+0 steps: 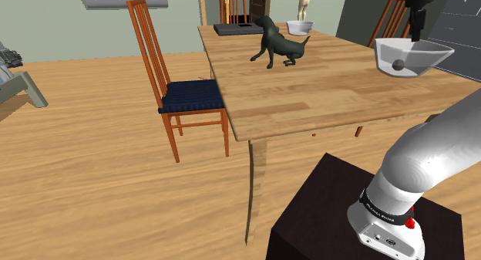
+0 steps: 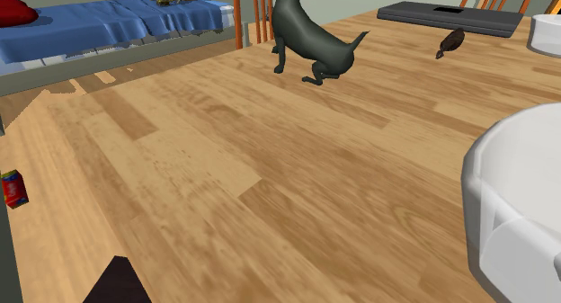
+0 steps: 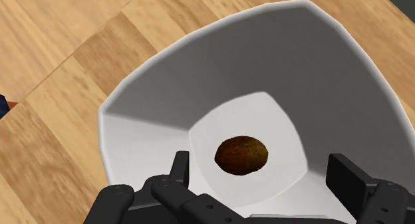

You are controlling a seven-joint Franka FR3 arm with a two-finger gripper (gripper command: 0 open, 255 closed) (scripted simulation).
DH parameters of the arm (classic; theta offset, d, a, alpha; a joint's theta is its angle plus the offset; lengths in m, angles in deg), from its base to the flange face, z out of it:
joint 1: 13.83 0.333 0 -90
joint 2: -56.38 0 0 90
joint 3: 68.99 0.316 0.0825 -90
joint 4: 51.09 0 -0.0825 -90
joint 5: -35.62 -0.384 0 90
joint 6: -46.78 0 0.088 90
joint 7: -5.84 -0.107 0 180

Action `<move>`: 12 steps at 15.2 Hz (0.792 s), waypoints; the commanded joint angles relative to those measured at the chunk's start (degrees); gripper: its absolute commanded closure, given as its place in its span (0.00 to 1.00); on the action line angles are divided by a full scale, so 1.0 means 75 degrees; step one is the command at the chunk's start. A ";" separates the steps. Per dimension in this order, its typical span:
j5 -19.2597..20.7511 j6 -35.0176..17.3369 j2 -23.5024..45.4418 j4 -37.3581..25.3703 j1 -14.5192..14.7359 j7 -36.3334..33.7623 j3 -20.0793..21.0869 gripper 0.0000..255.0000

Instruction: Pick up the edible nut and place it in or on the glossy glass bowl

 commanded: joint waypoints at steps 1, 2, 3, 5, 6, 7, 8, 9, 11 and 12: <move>-0.0073 0.0216 0.0143 -0.0342 0.0042 0.0075 0.0021 0.00; -0.0149 0.0434 0.0303 -0.0702 0.0083 0.0160 0.0031 0.00; -0.0229 0.0653 0.0479 -0.1080 0.0121 0.0255 0.0029 0.00; -0.0297 0.0826 0.0630 -0.1392 0.0148 0.0338 0.0018 0.00; -0.0298 0.0826 0.0631 -0.1392 0.0148 0.0338 0.0019 0.00; -0.0297 0.0826 0.0630 -0.1391 0.0148 0.0338 0.0020 0.00; -0.0298 0.0826 0.0630 -0.1391 0.0147 0.0338 0.0019 0.00; -0.0298 0.0826 0.0631 -0.1392 0.0147 0.0338 0.0019 0.00; -0.0298 0.0826 0.0631 -0.1392 0.0147 0.0338 0.0019 0.00; -0.0298 0.0826 0.0631 -0.1392 0.0147 0.0338 0.0019 0.00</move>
